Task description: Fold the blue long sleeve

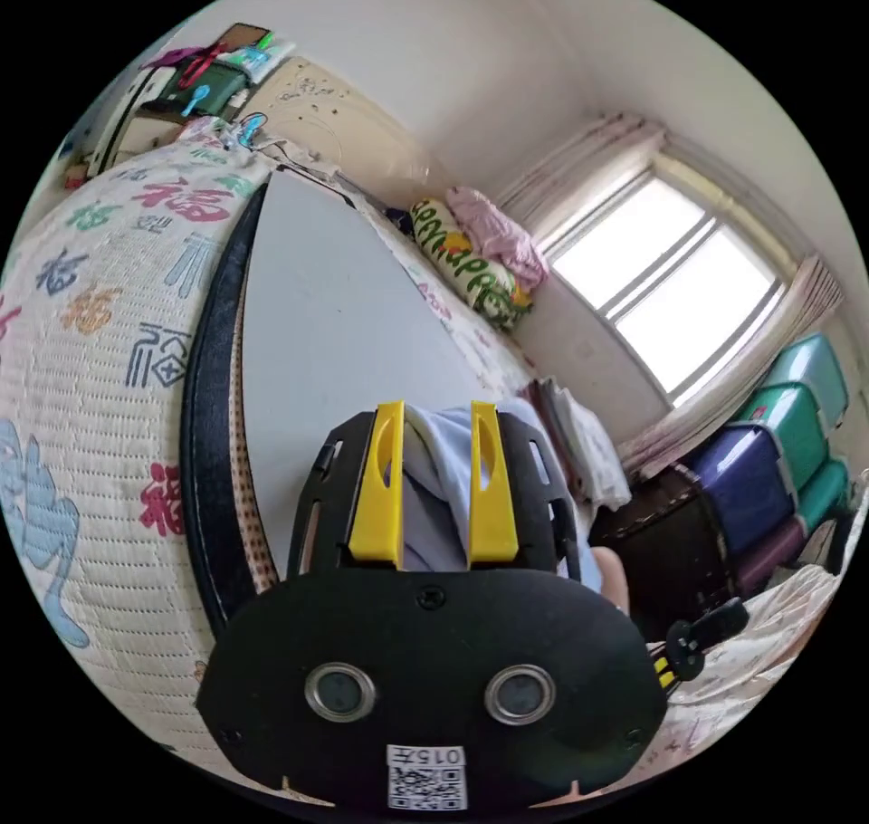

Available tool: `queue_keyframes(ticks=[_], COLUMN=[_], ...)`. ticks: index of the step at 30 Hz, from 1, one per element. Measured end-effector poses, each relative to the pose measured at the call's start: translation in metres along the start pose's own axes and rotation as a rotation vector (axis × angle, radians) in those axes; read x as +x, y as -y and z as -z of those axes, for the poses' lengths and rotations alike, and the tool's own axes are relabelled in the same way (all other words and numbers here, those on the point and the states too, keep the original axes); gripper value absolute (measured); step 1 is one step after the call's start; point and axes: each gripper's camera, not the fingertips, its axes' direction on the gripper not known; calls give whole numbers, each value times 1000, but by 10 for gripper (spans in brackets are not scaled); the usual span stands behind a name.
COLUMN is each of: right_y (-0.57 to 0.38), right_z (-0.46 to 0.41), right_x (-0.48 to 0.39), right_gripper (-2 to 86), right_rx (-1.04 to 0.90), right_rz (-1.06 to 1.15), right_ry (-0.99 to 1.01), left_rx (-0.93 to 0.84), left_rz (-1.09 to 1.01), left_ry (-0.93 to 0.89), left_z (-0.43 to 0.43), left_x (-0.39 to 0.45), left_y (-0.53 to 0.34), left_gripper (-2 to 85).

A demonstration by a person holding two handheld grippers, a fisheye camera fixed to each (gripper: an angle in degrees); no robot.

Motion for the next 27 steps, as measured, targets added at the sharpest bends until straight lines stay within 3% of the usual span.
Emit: queue_keyframes(ticks=[5,8,15,18,21,23,27], right_y=[-2,-1,10,16,25,35,50], right_z=[-33,-52,-54,-49,-64,-93,-107], right_x=[-5,2,16,16,19,26,32], right_gripper=[19,23,50,83,110,114,62], right_rx=[-80,-101,-15,47,37,-77,-89], right_rz=[48,17,-62,-59,-36,-7,5], right_ry=[-63,-48,-47,-145,-288,-274,-233], left_rx=[-32,-60,-16,-81,-146,-114,-68], left_rz=[-87,-97,1,-32,-111,-129,-159], left_ry=[210,178,126,139,225,239,234], left_z=[-23,-24,-9,-26,-54,-58,-53], left_x=[25,23,17,34,54,66,83], left_y=[-8,-11,-24,-27,-34,-38,-40], left_gripper=[34,8,69,98,83,62,44])
